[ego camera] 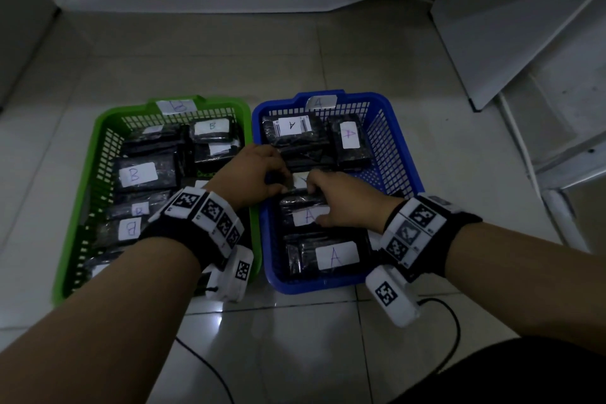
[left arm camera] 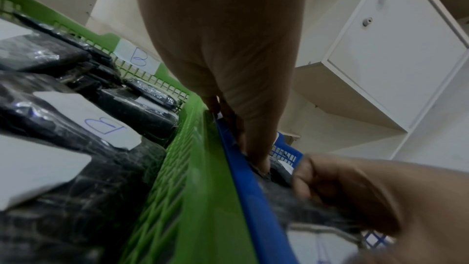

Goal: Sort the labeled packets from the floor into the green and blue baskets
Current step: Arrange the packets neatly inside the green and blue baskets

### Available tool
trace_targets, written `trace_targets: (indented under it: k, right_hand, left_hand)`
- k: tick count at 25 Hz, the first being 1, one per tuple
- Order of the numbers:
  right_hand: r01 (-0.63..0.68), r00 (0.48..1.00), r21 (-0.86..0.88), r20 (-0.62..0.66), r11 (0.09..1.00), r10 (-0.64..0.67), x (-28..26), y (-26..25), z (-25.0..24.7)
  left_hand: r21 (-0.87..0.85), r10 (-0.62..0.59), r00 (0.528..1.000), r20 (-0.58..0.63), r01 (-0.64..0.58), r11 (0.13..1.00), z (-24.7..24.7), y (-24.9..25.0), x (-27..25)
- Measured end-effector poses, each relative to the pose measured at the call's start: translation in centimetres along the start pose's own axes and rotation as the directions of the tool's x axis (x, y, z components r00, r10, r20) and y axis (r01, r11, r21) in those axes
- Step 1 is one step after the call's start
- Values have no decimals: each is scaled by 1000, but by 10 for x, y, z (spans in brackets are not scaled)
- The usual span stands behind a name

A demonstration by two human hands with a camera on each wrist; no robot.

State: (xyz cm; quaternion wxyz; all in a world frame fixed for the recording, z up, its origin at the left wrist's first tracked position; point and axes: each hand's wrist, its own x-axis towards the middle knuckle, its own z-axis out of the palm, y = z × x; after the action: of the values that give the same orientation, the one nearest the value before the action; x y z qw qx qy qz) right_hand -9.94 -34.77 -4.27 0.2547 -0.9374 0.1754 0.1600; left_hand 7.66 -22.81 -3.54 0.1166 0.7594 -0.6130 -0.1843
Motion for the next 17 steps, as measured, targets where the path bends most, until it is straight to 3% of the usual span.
trace_targets:
  k: [5,7,10,11,14,17]
  right_hand:
    - [-142,986,327,-39,934,164,17,10,-35]
    - [-124,976,308,-132,943,171,27,13,-42]
    - [-127,916,99,-370,987,155,27,17,-33]
    - [-111,918,59,-377,992,125,26,18,-29]
    - [-64,990,-19,-131,998,61,16,18,-22]
    - [19,996,39,-87,999,-16,-4,10,-31]
  left_hand:
    - [-141,-63,978,-199,35,989,-3,3,-2]
    - [-97,-12,974,-228,-10,995,-1,2,0]
    - [32,49,996,-76,-46,998,7,-2,4]
    - [100,46,999,-11,-45,994,11,-4,5]
    - [211,64,997,48,-73,975,17,-9,7]
    - [120,66,997,-26,-63,991,15,-5,7]
